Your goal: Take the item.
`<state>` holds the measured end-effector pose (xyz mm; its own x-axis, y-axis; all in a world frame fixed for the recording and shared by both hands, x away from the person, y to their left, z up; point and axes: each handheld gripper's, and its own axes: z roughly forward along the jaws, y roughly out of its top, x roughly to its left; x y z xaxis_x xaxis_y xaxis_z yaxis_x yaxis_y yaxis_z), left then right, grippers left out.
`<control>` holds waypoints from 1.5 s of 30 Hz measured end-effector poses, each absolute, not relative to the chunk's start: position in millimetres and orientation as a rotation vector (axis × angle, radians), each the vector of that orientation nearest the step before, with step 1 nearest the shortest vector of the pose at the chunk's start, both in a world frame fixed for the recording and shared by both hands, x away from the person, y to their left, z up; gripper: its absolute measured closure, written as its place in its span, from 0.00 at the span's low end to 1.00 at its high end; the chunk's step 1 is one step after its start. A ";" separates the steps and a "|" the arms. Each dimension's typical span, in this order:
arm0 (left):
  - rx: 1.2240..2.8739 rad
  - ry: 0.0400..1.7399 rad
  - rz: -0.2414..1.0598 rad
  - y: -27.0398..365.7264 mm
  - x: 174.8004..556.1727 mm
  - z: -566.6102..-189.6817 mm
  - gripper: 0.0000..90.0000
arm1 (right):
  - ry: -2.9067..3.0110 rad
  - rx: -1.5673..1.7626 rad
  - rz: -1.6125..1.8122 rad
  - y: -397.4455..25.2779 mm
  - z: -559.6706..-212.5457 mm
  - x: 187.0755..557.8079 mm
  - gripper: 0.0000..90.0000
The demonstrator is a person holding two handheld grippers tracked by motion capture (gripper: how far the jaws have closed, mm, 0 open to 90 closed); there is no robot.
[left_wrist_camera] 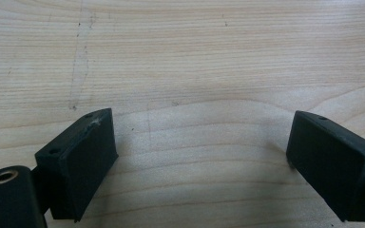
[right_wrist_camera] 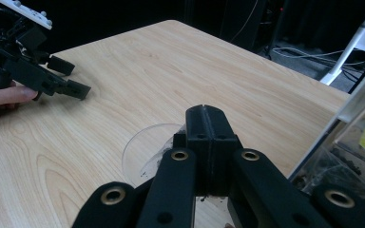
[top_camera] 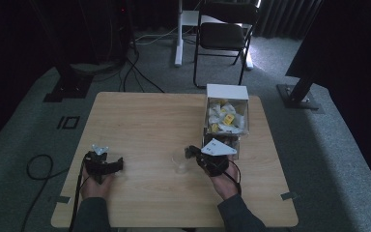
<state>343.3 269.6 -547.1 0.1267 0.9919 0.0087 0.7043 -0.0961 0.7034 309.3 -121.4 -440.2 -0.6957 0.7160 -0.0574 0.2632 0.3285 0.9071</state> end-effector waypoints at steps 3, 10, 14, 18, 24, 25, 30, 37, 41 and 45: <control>1.862 1.633 0.681 269.6 343.3 -547.1 0.11 | 2.151 0.862 1.341 -119.0 -441.3 309.9 1.00; 1.863 1.633 0.681 269.7 343.3 -547.0 0.11 | 2.164 0.852 1.335 -112.9 -444.3 311.7 1.00; 1.863 1.633 0.681 269.7 343.3 -547.0 0.11 | 2.172 0.849 1.331 -110.0 -445.8 313.1 1.00; 1.863 1.633 0.681 269.7 343.3 -547.0 0.11 | 2.178 0.850 1.331 -107.6 -447.1 314.1 1.00; 1.863 1.633 0.681 269.7 343.3 -547.1 0.11 | 2.184 0.849 1.333 -105.0 -449.5 314.8 1.00; 1.863 1.633 0.681 269.7 343.3 -547.0 0.11 | 2.186 0.850 1.334 -104.5 -449.9 315.1 1.00; 1.863 1.633 0.681 269.7 343.3 -547.1 0.11 | 2.192 0.844 1.332 -102.6 -450.3 315.6 1.00; 1.863 1.633 0.681 269.7 343.3 -547.1 0.11 | 2.206 0.842 1.332 -99.3 -451.8 316.6 0.98; 1.863 1.633 0.681 269.7 343.3 -547.1 0.11 | 2.216 0.844 1.342 -97.9 -452.4 317.3 0.64; 1.863 1.633 0.681 269.7 343.3 -547.1 0.11 | 2.211 0.852 1.343 -98.2 -451.6 316.1 0.53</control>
<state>343.3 269.7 -547.1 0.1273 0.9918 0.0095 0.7047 -0.0972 0.7028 316.1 -98.2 -451.6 -0.7265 0.6863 -0.0346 0.2857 0.3474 0.8932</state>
